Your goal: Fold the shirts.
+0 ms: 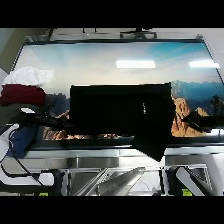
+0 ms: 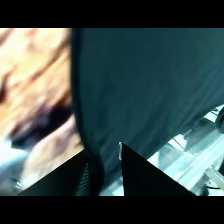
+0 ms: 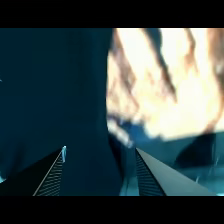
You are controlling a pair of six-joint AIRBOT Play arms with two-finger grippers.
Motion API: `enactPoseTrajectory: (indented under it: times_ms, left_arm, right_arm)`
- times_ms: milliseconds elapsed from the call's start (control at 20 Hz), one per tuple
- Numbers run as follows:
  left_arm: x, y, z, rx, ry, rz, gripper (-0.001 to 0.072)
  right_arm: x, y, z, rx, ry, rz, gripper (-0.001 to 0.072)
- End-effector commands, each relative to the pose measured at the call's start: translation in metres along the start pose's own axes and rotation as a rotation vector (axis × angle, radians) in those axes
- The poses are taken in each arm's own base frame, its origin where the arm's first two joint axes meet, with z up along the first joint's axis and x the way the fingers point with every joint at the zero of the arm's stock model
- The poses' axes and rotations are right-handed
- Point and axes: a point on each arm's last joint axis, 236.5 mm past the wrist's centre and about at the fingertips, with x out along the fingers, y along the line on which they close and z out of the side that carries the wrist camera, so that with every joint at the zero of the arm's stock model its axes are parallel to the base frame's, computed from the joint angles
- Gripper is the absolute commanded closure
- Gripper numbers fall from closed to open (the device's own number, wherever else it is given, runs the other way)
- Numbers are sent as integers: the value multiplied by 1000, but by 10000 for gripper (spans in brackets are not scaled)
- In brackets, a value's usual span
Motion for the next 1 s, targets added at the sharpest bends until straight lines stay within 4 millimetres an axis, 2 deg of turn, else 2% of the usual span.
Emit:
enactPoseTrajectory:
  times_ms: [0, 150, 350, 450, 600, 650, 700, 750, 800, 950]
  left_arm:
    - [5, -19, 7, 83, 9, -8, 676]
    - [3, -29, 8, 112, 27, -18, 676]
    - [3, -29, 8, 111, 27, -16, 676]
    - [3, -29, 8, 111, 27, -17, 676]
    - [3, -29, 7, 111, 29, -19, 676]
    - [3, -30, 6, 111, 34, -22, 676]
    - [3, -30, 5, 110, 37, -24, 676]
    - [3, -31, 4, 111, 41, -28, 676]
    - [2, -32, 3, 109, 46, -32, 675]
    - [-8, -26, -2, 77, 54, -55, 676]
  right_arm:
    - [28, -13, -42, 90, 107, -4, 206]
    - [53, -20, -63, 131, 130, 5, 206]
    - [79, -17, -89, 182, 201, 63, 206]
    - [90, -20, -95, 199, 231, 69, 207]
    - [102, -7, -96, 202, 260, 157, 209]
    - [104, -3, -96, 198, 269, 186, 280]
    - [104, 3, -96, 190, 272, 213, 464]
    - [101, 11, -92, 177, 265, 249, 597]
    - [96, 18, -87, 164, 259, 280, 690]
    - [72, 29, -54, 109, 224, 312, 694]
